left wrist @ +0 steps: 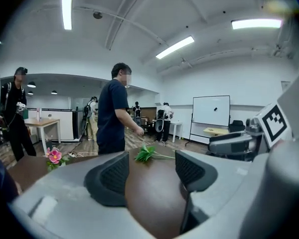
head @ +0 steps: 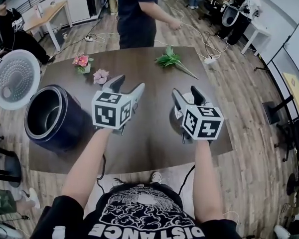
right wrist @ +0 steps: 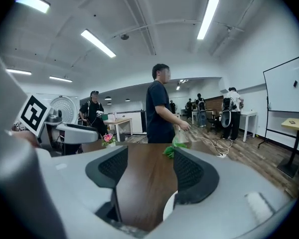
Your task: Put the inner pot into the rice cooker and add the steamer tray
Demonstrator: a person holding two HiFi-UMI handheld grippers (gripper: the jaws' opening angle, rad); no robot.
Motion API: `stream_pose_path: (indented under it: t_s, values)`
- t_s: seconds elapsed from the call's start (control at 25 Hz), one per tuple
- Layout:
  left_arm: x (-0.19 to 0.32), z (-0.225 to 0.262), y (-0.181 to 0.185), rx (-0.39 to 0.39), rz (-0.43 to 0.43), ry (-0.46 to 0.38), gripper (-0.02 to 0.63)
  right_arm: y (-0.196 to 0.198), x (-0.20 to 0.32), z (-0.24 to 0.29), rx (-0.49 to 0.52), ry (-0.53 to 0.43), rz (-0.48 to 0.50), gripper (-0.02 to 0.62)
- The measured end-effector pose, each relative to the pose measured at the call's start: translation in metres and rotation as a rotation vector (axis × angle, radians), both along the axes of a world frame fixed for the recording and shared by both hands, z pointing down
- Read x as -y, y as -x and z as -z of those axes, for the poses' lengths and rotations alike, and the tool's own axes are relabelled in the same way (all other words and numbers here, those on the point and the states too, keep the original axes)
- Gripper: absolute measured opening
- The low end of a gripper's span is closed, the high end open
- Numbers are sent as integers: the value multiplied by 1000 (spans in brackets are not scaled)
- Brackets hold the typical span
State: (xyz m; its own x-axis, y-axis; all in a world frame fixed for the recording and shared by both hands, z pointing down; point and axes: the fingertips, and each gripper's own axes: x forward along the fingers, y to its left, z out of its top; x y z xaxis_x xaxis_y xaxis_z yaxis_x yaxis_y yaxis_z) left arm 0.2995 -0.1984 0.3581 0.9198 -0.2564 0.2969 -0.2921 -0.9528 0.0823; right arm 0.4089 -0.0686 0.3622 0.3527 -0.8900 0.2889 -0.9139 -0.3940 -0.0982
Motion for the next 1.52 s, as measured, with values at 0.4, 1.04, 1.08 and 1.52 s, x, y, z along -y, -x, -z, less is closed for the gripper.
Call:
stream_pose_path:
  t_s: [0.4, 1.04, 1.08, 1.52]
  values:
    - [-80, -24, -79, -1, -184, 79, 295, -59, -93, -24, 50, 12, -138, 291]
    - [-131, -103, -143, 150, -168, 185, 295, -136, -166, -102, 163, 91, -169, 270]
    - [-132, -110, -146, 161, -161, 196, 293, -140, -168, -108, 172, 97, -165, 270]
    - [-134, -178, -164, 278, -72, 330, 293, -170, -167, -175, 312, 178, -120, 255]
